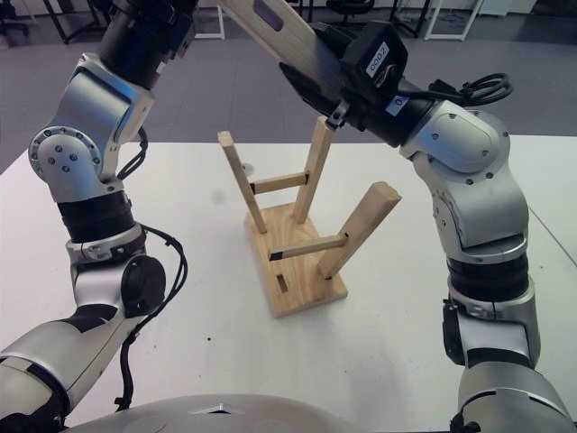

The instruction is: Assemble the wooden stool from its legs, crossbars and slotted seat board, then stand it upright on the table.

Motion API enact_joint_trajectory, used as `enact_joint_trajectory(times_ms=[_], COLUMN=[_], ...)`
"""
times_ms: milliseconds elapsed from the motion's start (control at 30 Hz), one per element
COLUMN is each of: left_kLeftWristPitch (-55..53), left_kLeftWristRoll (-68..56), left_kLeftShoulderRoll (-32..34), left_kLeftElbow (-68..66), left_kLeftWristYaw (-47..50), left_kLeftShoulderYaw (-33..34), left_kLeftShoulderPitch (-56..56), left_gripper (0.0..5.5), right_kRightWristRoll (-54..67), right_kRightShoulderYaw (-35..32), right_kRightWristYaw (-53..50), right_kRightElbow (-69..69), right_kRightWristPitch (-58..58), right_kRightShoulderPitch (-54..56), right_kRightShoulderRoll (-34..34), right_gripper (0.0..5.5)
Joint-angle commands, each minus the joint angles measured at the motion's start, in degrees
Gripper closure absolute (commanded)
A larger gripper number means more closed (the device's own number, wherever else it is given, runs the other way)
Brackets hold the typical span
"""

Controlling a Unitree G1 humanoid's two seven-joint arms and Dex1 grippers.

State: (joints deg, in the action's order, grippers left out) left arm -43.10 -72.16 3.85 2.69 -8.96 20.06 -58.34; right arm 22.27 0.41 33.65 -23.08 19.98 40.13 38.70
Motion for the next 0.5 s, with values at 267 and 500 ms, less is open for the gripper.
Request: enact_joint_trajectory(times_ms=[267,500], left_kLeftWristPitch=[5.34,5.52], left_kLeftWristRoll=[4.84,4.49], left_kLeftShoulderRoll=[0.33,0.83], left_kLeftElbow=[2.25,4.9], left_kLeftWristYaw=[1.48,0.5], left_kLeftShoulderYaw=[-1.76,-2.82], left_kLeftShoulderPitch=[4.07,7.07], left_gripper=[3.82,4.45], right_kRightWristRoll=[-0.77,-2.58], right_kRightShoulderYaw=[-1.0,-0.19], right_kRightWristYaw=[1.91,2.75], right_kRightElbow=[-1.24,-0.3], right_kRightWristPitch=[2.08,4.74], right_kRightShoulderPitch=[-0.82,-1.29], right_kRightShoulderRoll=[-0.47,-0.35], right_gripper=[3.43,3.06])
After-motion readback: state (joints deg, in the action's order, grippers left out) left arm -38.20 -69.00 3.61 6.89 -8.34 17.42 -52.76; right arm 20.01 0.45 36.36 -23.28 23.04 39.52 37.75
